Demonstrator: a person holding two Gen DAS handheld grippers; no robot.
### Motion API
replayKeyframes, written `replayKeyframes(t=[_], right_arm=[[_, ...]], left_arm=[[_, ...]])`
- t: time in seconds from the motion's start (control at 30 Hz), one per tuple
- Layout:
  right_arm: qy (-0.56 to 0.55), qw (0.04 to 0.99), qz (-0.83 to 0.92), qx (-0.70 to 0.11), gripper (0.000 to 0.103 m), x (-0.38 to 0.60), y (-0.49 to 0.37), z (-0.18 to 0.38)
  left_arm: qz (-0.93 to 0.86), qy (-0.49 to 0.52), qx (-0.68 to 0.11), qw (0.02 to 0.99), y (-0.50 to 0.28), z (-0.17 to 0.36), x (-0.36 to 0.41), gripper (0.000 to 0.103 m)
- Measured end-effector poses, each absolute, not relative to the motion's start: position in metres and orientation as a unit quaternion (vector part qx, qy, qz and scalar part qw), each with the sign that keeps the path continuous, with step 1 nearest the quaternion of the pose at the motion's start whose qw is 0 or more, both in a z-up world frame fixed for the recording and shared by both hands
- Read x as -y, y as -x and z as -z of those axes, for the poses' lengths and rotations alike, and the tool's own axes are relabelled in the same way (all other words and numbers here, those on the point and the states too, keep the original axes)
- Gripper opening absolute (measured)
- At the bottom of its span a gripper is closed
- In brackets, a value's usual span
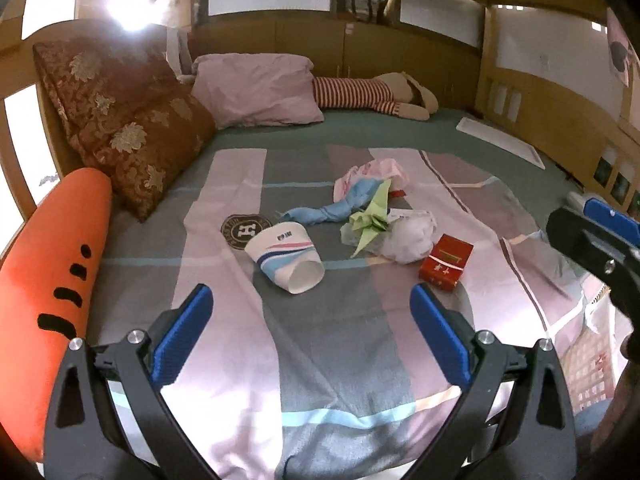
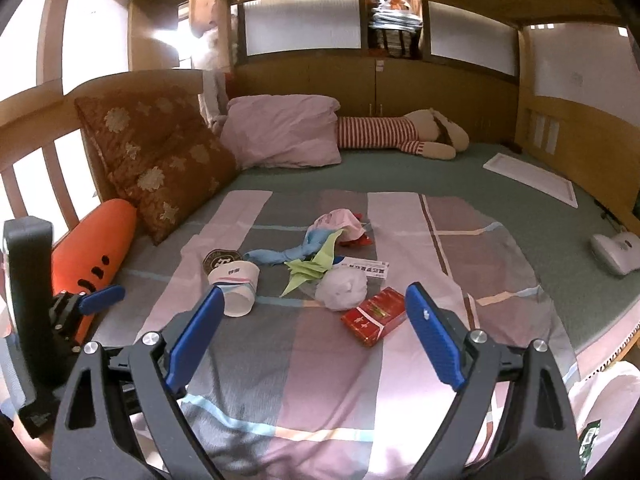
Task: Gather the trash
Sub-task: 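Return both tools over the trash on the bed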
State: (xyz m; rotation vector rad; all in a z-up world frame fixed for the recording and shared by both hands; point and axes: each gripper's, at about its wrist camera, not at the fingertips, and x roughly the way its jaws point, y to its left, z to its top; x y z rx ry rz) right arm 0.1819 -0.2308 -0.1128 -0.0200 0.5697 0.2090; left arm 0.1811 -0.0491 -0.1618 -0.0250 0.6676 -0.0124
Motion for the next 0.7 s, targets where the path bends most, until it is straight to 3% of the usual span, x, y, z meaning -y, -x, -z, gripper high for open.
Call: replayKeyframes(t=[0.7], right_arm=[[0.008,0.952,-0.104,-0.288,0.090,0.2322,-0.1843,0.1154]], left_arm=[[0.003,0.023,-0.340,0.940,-0.1810,0.1641,0.0442,0.098]])
